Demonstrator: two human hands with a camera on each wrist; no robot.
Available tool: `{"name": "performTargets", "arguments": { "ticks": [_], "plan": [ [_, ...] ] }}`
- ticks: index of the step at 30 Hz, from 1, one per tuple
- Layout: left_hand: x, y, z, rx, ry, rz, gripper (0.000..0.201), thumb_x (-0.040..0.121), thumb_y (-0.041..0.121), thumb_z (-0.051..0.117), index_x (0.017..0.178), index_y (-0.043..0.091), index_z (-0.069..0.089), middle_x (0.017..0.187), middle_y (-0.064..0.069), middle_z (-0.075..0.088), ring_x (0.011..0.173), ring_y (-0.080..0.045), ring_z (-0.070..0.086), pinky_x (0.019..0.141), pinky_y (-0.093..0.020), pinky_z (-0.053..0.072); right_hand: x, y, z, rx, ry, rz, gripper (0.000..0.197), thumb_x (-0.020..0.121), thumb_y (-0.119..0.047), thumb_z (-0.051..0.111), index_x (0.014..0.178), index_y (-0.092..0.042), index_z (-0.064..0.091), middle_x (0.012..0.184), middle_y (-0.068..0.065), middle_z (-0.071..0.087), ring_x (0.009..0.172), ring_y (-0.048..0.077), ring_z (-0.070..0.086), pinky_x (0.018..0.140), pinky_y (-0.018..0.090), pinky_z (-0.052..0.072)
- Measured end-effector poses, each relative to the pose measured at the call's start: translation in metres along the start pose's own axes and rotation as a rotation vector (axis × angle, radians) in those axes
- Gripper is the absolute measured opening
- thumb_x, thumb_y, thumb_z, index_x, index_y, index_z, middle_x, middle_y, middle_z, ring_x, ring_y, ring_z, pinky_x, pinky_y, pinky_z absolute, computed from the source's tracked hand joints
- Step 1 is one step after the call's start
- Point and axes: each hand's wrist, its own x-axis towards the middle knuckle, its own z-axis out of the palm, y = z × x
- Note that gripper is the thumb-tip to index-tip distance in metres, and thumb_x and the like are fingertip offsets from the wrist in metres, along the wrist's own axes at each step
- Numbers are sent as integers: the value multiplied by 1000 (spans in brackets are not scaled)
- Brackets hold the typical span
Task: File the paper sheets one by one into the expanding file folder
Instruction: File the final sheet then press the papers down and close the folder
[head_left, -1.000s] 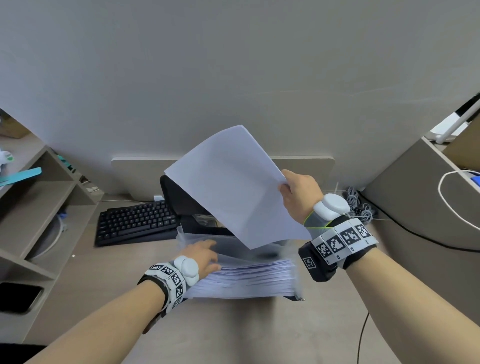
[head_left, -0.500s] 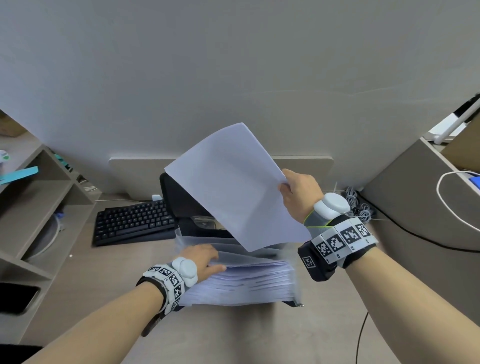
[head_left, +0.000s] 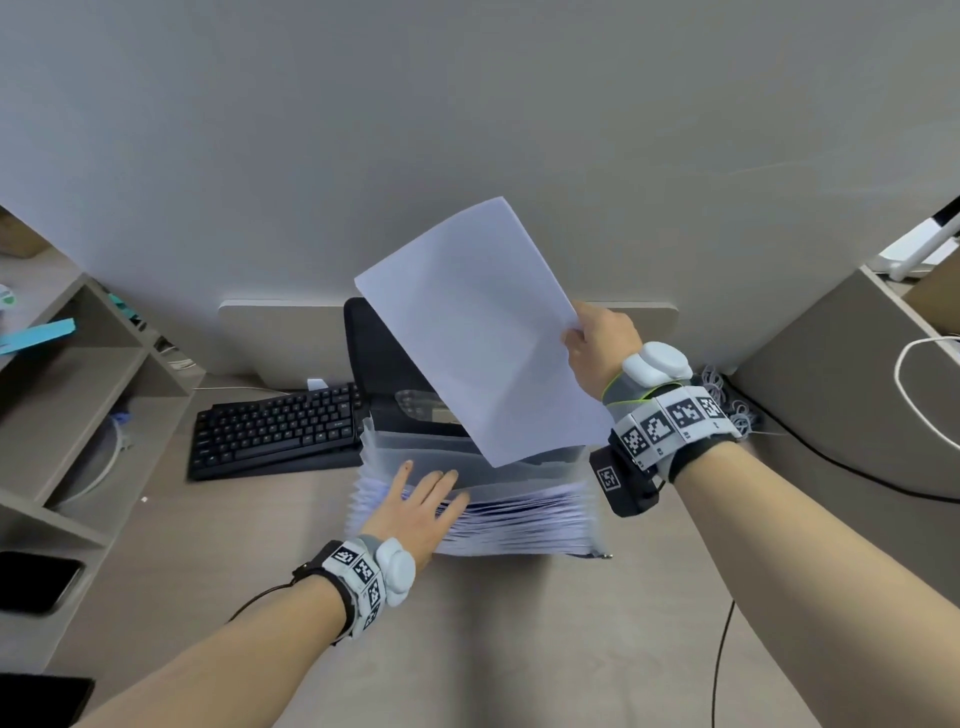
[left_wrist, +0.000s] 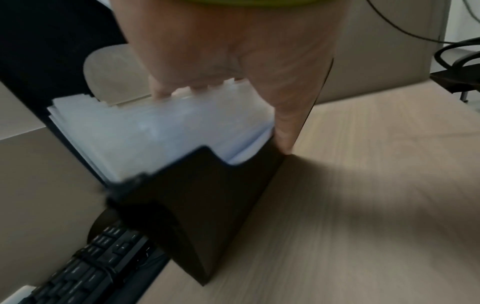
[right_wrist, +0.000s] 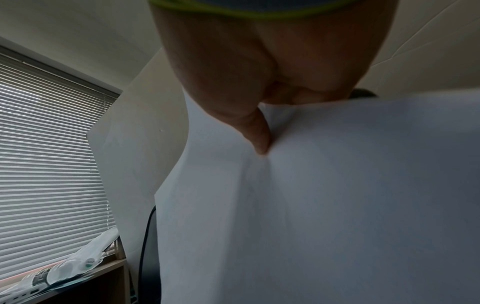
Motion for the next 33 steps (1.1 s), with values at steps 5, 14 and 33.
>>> {"name": "performTargets", "arguments": {
  "ticks": [5, 14, 33],
  "plan": [
    [13, -12, -18, -159, -4, -17, 64, 69, 15, 69, 126, 16, 39, 114, -5, 54, 99, -28, 54, 86, -39, 37, 2, 4, 3, 17, -21, -23, 26, 86, -3, 41, 103, -9, 59, 83, 16, 60, 81, 39, 53, 69, 40, 46],
    [29, -32, -37, -370, -18, -103, 52, 82, 3, 57, 128, 13, 35, 127, -7, 47, 98, -31, 57, 73, -34, 35, 5, 15, -8, 120, -86, -33, 26, 88, -6, 46, 105, -13, 64, 91, 13, 68, 86, 36, 59, 77, 40, 51],
    [47, -41, -36, -288, -80, -69, 41, 81, 15, 59, 121, 22, 53, 159, -12, 7, 115, -35, 51, 93, -37, 40, 0, 17, 16, -232, -58, -238, 22, 90, -1, 43, 82, -19, 34, 80, 5, 51, 78, 29, 43, 63, 38, 41]
  ]
}}
